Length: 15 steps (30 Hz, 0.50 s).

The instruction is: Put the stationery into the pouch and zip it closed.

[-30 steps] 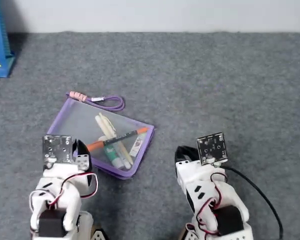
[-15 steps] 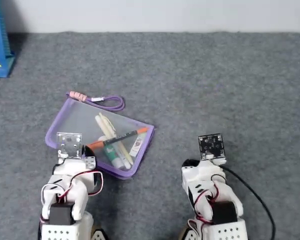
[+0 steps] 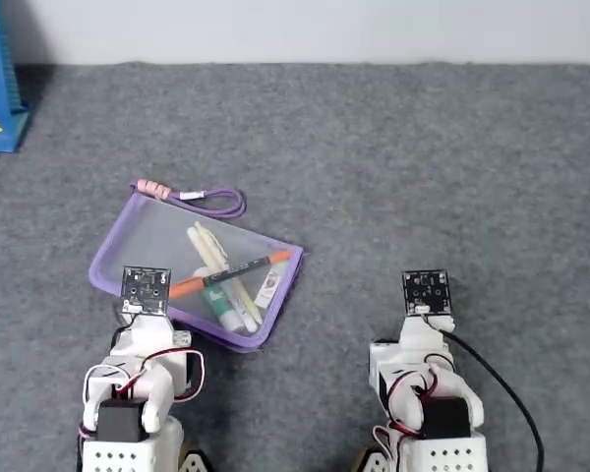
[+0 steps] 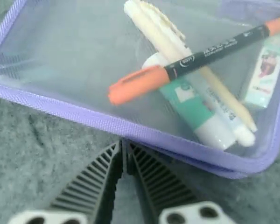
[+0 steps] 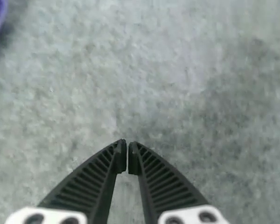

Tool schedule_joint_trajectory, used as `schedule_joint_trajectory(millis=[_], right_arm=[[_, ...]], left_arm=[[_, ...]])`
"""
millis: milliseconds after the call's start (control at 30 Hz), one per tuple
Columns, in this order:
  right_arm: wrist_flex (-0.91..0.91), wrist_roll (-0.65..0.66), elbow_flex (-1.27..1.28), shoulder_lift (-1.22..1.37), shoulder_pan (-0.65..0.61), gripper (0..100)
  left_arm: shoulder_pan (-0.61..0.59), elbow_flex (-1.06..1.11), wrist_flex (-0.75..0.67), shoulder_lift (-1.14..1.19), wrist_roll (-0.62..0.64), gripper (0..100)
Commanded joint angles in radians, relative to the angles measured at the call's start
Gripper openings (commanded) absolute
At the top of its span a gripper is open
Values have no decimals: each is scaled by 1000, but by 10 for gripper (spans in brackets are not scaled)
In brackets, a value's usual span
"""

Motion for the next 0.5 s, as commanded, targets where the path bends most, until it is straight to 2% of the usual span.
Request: schedule_joint_trajectory(millis=[0,133,467], right_arm=[[10,-2,20,-13,15,9],[12,-2,20,-13,13,9],[12,-2,20,-13,10,9]], left_arm=[[-57,-8,5,-11,-3,13],[-98,-8,5,-11,-3,13],[-103,-8,5,-11,-5,13]])
